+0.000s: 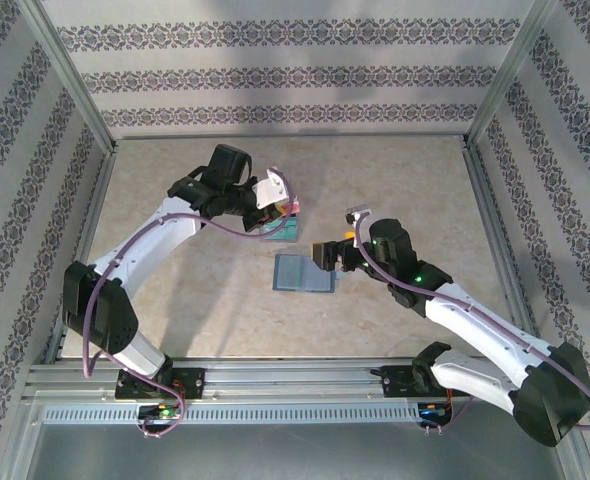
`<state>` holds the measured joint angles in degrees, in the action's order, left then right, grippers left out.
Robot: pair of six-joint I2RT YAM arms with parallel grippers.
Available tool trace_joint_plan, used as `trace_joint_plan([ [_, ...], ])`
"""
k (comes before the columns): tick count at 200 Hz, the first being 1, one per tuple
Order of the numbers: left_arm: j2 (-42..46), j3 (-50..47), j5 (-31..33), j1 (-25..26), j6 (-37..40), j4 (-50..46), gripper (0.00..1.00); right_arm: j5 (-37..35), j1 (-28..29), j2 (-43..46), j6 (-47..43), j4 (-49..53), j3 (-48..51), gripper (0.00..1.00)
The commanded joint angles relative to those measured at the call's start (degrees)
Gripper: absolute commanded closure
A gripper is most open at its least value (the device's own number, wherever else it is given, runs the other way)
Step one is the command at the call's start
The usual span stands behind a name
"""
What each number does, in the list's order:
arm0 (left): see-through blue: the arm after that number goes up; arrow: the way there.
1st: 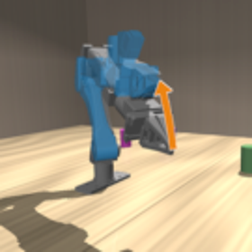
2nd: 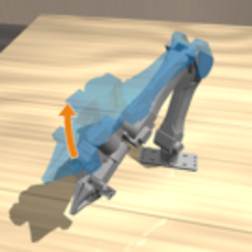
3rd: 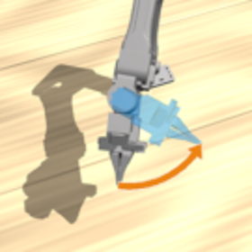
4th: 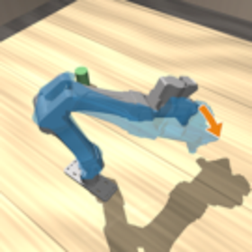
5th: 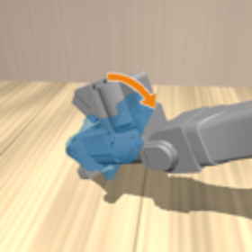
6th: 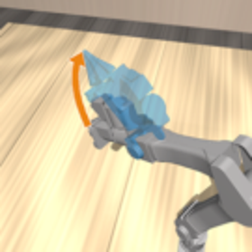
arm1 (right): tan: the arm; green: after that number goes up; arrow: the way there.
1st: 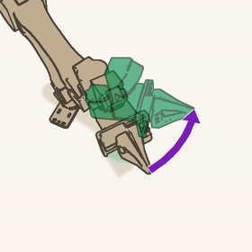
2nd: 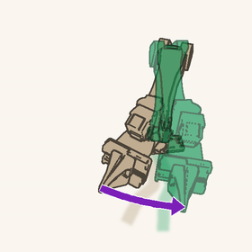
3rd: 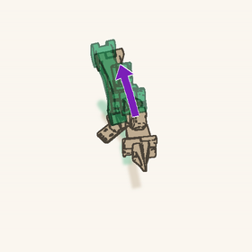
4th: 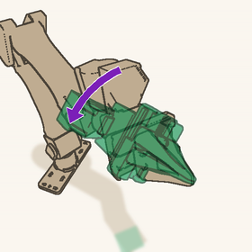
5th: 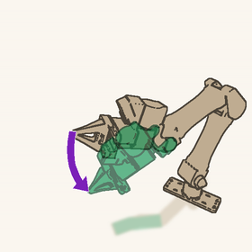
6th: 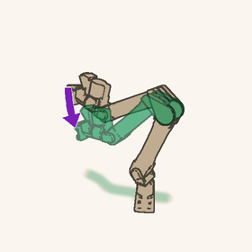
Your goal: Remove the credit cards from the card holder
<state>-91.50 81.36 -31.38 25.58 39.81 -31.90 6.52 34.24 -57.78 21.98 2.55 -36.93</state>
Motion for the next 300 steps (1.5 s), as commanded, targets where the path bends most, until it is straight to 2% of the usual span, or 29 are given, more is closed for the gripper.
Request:
trace_joint_plan([
  [1,-3.4,2.0,0.6,-1.3,4.1,3.8,1.0,-9.0,-0.3,1.3,2.8,1.4,0.8,0.02],
  [48,-8.2,3.7,-1.9,-3.6,11.9,6.7,1.0,-15.8,-0.3,2.9,5.2,5.9,0.2,0.02],
  [84,-13.0,6.0,-4.4,-5.2,15.1,8.5,1.0,-18.8,-0.4,2.9,7.7,9.7,-1.4,0.02],
  [156,-22.1,12.3,-3.3,-7.2,20.6,5.0,1.0,-20.7,-0.5,2.6,9.7,12.7,-3.5,0.02],
  [300,-28.3,16.6,-5.0,-10.0,24.1,1.2,1.0,-22.9,-0.7,1.6,10.5,13.9,-4.9,0.02],
])
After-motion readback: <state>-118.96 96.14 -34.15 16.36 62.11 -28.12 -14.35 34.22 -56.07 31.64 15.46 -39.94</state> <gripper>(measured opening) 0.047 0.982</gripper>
